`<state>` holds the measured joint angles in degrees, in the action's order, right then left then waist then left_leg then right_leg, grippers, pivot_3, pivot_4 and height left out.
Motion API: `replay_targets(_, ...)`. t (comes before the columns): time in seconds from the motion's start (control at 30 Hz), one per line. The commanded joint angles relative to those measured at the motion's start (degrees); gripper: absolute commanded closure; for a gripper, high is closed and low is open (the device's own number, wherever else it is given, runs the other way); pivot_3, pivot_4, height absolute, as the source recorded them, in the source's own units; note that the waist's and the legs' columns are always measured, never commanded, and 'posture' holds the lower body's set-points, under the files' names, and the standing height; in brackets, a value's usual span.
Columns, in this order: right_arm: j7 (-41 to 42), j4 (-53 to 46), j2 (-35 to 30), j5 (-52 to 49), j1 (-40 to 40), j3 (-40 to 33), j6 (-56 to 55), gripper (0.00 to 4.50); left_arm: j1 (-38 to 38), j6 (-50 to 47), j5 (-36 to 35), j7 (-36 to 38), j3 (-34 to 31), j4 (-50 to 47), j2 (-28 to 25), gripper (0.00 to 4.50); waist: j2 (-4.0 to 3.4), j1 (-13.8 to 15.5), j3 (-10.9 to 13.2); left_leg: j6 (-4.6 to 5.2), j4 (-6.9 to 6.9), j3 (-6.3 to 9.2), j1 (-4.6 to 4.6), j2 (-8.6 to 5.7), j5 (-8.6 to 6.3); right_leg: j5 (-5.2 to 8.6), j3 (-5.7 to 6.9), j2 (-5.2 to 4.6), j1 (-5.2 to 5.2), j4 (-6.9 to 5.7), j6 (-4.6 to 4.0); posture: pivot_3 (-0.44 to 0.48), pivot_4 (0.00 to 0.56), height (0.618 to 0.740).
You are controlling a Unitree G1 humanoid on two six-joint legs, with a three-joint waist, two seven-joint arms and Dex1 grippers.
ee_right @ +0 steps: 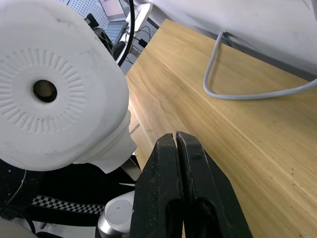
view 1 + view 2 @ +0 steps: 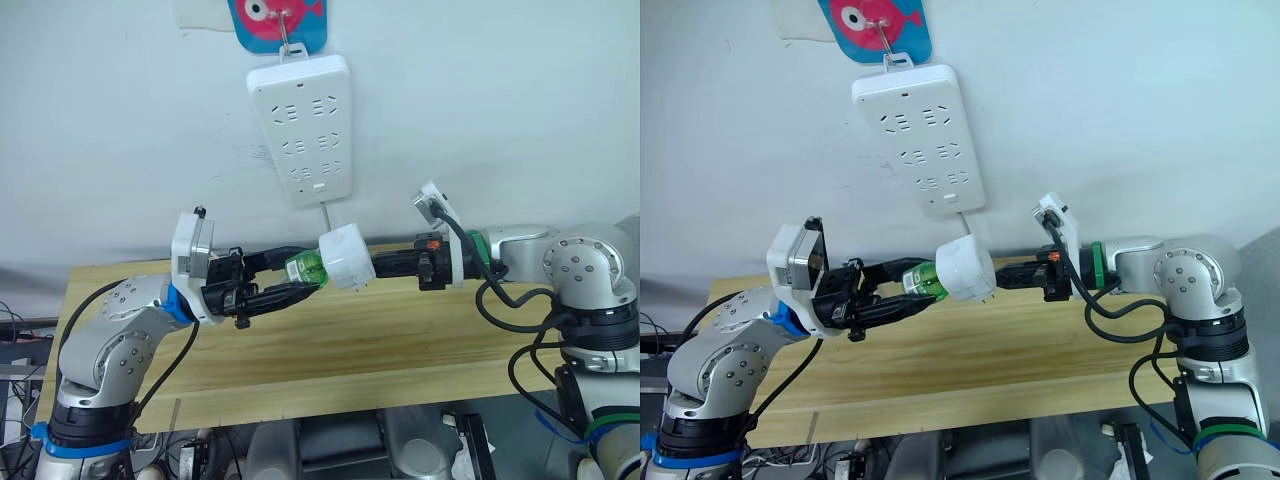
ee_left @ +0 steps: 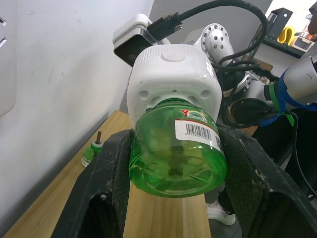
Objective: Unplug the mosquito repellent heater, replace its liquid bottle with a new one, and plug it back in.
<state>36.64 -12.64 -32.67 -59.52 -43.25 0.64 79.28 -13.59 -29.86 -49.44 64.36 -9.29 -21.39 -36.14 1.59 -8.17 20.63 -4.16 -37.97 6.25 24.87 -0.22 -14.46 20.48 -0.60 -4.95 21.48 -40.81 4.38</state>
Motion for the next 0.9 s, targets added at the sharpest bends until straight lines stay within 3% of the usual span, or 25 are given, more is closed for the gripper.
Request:
replay_targets(0.03,0.13,-2.17,-0.21,-0.74,0.23,-1.53,-0.01,4.43,-0.15,0.55,-1.1,0.38,-0.53,-0.92,-0.01,2.22,0.0,0.0,0.0,0.0,0.0,0.0,0.0,0.0,0.0,0.0,0.0,0.0,0.0,0.0,0.0,-0.206,0.313,0.74)
replay_targets(0.9,-1.81,-3.49,-0.24,-1.77,1.34,-3.51,1.04,4.43,0.04,1.01,-0.54,0.19,-0.35,-0.62,0.35,2.22,0.0,-0.01,0.0,0.0,0.0,0.0,0.0,0.0,0.0,0.0,0.0,0.0,0.0,0.0,0.0,-0.217,0.306,0.74)
